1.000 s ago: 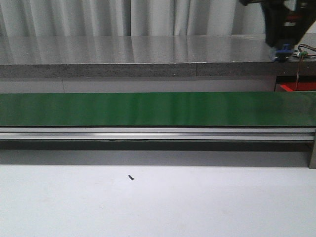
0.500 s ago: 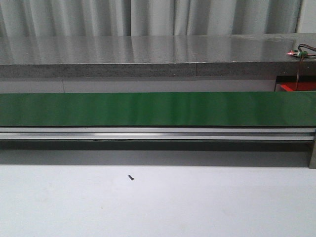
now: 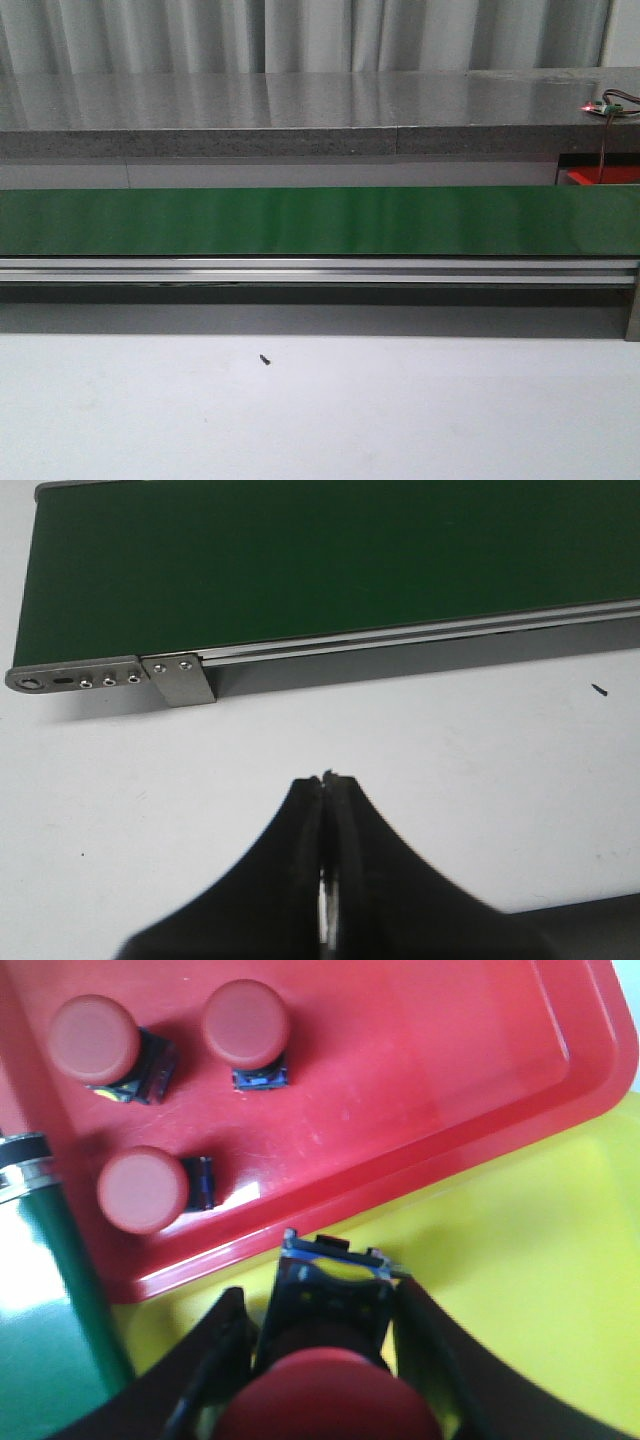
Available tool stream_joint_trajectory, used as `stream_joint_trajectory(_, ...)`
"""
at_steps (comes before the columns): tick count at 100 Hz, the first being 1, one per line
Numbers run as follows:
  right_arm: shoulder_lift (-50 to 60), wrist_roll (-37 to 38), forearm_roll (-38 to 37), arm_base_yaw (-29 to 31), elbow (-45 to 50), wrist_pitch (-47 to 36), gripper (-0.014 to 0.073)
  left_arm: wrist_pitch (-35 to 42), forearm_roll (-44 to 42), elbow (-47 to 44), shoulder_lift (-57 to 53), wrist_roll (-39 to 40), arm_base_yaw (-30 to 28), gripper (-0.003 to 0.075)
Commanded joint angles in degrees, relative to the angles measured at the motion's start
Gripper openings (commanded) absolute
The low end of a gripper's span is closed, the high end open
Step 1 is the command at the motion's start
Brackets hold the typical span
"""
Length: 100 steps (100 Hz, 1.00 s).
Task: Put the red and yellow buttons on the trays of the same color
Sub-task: 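Carry the red button into the red tray and open the right gripper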
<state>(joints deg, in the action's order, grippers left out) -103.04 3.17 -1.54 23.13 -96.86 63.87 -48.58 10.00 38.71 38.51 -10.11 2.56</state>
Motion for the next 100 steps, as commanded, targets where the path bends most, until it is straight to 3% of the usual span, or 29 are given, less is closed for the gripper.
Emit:
stream_joint_trajectory(1, 1.3, -2.1, 0.5, 0.7, -1.2, -3.1, 0.0216, 3.0, 1.1, 1.4, -0.1, 0.2, 0.5, -0.0020)
stream_joint_trajectory(31, -5.6, -6.2, 5.3, 0.7, -1.2, -5.8, 0.0216, 3.0, 1.1, 1.4, -0.1, 0.2, 0.5, -0.0020)
stream_joint_trajectory(100, -12.6, -6.7, 5.9, 1.1, -1.5, -16.2, 0.0216, 3.0, 1.1, 1.4, -0.1, 0.2, 0.5, -0.0020)
